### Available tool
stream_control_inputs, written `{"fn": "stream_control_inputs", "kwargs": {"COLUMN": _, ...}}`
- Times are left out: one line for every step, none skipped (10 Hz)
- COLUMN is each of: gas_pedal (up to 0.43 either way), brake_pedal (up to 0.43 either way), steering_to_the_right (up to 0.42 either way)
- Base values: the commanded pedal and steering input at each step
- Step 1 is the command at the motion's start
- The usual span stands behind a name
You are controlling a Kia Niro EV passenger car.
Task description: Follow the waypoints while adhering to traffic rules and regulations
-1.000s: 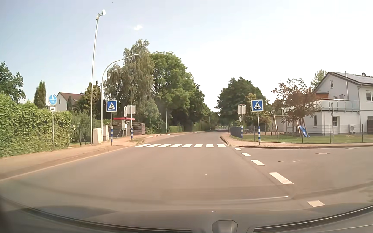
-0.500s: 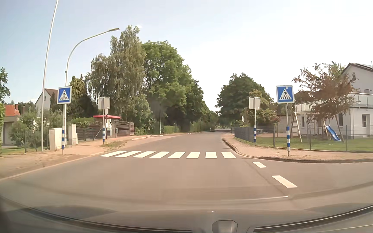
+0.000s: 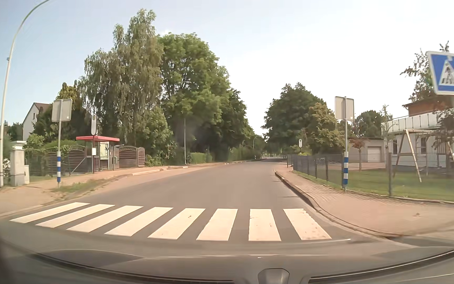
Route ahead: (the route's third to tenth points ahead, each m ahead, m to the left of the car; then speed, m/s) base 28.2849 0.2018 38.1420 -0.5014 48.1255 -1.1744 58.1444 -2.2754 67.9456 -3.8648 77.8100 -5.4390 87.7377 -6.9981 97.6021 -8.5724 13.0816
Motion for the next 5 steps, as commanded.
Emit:
{"fn": "stream_control_inputs", "kwargs": {"gas_pedal": 0.169, "brake_pedal": 0.006, "steering_to_the_right": 0.005}}
{"fn": "stream_control_inputs", "kwargs": {"gas_pedal": 0.169, "brake_pedal": 0.006, "steering_to_the_right": 0.005}}
{"fn": "stream_control_inputs", "kwargs": {"gas_pedal": 0.169, "brake_pedal": 0.006, "steering_to_the_right": 0.005}}
{"fn": "stream_control_inputs", "kwargs": {"gas_pedal": 0.169, "brake_pedal": 0.006, "steering_to_the_right": 0.005}}
{"fn": "stream_control_inputs", "kwargs": {"gas_pedal": 0.169, "brake_pedal": 0.006, "steering_to_the_right": 0.005}}
